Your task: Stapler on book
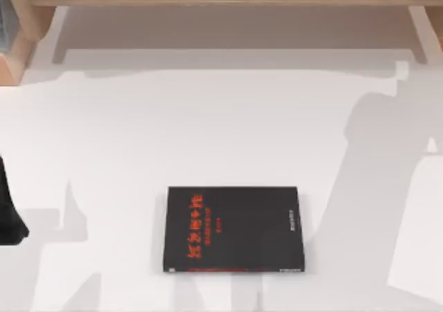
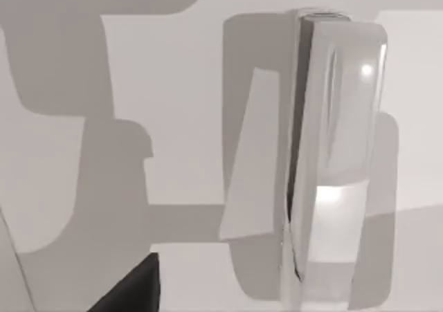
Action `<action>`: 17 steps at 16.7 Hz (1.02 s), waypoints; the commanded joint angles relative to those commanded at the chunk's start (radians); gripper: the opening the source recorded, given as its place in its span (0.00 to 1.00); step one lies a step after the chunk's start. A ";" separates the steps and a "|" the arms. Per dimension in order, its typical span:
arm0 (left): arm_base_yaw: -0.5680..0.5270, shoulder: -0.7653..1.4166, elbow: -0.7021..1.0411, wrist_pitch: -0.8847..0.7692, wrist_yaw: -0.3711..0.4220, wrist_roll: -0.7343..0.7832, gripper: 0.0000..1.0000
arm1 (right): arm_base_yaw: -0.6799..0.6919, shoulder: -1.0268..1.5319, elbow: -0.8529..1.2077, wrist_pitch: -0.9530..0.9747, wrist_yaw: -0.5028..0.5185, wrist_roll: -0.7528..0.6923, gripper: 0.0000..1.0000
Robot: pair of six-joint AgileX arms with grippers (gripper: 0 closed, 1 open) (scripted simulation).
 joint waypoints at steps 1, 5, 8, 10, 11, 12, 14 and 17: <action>0.000 0.000 0.000 0.000 0.000 0.000 1.00 | -0.004 -0.026 -0.052 0.027 -0.001 -0.005 1.00; 0.000 0.000 0.000 0.000 0.000 0.000 1.00 | -0.014 -0.136 -0.291 0.138 -0.003 -0.015 1.00; 0.000 0.000 0.000 0.000 0.000 0.000 1.00 | -0.016 -0.180 -0.382 0.187 -0.004 -0.018 1.00; 0.000 0.000 0.000 0.000 0.000 0.000 1.00 | -0.015 -0.184 -0.392 0.198 -0.004 -0.018 1.00; 0.000 0.000 0.000 0.000 0.000 0.000 1.00 | -0.014 -0.178 -0.384 0.198 -0.004 -0.017 1.00; 0.000 0.000 0.000 0.000 0.000 0.000 1.00 | -0.012 -0.165 -0.369 0.197 -0.004 -0.016 1.00; 0.000 0.000 0.000 0.000 0.000 0.000 1.00 | -0.007 -0.117 -0.312 0.185 -0.003 -0.011 1.00; 0.000 0.000 0.000 0.000 0.000 0.000 1.00 | 0.003 -0.027 -0.197 0.158 0.000 0.002 1.00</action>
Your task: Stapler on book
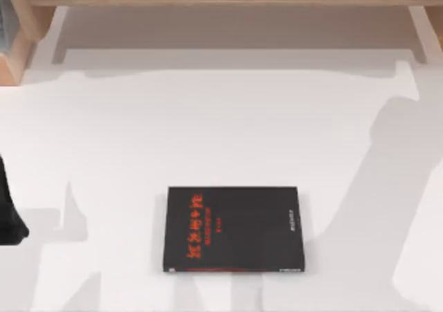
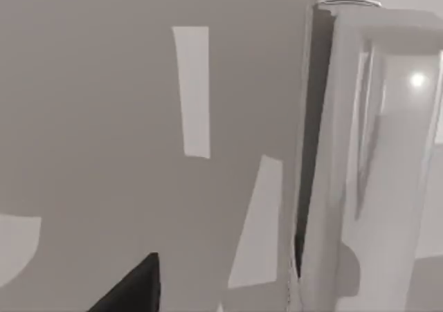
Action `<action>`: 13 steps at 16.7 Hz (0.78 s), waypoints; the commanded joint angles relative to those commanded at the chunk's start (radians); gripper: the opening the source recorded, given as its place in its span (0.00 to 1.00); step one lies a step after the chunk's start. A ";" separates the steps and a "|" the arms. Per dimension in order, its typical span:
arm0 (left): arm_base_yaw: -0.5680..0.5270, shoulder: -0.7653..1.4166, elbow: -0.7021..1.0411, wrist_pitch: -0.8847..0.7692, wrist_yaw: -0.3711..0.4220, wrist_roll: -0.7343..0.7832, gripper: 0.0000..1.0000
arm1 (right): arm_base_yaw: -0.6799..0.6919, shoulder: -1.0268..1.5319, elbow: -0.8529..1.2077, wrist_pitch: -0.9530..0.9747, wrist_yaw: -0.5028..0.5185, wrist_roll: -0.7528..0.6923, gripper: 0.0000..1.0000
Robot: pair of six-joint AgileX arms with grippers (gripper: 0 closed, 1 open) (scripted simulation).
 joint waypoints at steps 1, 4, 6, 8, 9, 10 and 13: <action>0.000 0.000 0.000 0.000 0.000 0.000 1.00 | 0.004 0.026 0.036 -0.007 0.002 0.006 1.00; 0.000 0.000 0.000 0.000 0.000 0.000 1.00 | 0.014 0.076 0.096 -0.019 0.005 0.019 1.00; 0.000 0.000 0.000 0.000 0.000 0.000 1.00 | 0.015 0.079 0.099 -0.019 0.005 0.019 1.00; 0.000 0.000 0.000 0.000 0.000 0.000 1.00 | 0.015 0.079 0.099 -0.019 0.005 0.019 1.00; 0.000 0.000 0.000 0.000 0.000 0.000 1.00 | 0.015 0.079 0.099 -0.019 0.005 0.019 1.00; 0.000 0.000 0.000 0.000 0.000 0.000 1.00 | 0.015 0.079 0.099 -0.019 0.005 0.019 0.92; 0.000 0.000 0.000 0.000 0.000 0.000 1.00 | 0.015 0.079 0.099 -0.019 0.005 0.019 0.70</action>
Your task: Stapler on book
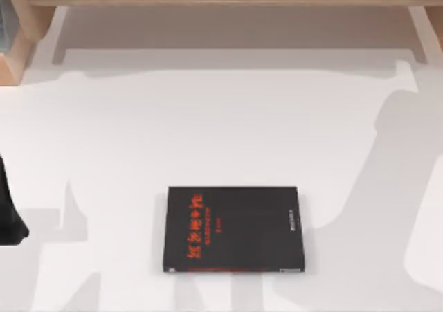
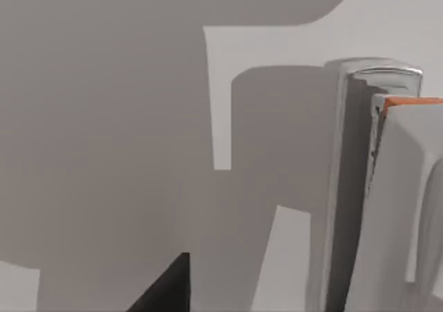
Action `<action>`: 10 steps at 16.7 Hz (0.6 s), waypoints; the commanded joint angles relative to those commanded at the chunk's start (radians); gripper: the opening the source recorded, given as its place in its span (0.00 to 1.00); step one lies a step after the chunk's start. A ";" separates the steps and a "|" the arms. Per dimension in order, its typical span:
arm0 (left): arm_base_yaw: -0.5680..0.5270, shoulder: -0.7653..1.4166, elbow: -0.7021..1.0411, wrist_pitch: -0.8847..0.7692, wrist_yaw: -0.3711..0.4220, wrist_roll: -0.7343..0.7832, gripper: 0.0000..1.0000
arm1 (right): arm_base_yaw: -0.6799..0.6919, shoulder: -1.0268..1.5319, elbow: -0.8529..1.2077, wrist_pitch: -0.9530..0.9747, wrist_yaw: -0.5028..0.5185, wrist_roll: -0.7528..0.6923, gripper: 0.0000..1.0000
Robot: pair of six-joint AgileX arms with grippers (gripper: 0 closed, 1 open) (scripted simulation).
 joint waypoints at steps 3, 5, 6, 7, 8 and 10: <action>0.000 0.000 0.000 0.000 0.000 0.000 1.00 | 0.000 0.000 0.000 0.000 0.000 0.000 0.47; 0.000 0.000 0.000 0.000 0.000 0.000 1.00 | 0.000 0.000 0.000 0.000 0.000 0.000 0.32; 0.000 0.000 0.000 0.000 0.000 0.000 1.00 | 0.000 0.000 0.000 0.000 0.000 0.000 0.25; 0.000 0.000 0.000 0.000 0.000 0.000 1.00 | 0.000 0.000 0.000 0.000 0.000 0.000 0.17; 0.000 0.000 0.000 0.000 0.000 0.000 1.00 | 0.000 0.000 0.000 0.000 0.000 0.000 0.10; 0.000 0.000 0.000 0.000 0.000 0.000 1.00 | 0.000 0.000 0.000 0.000 0.000 0.000 0.00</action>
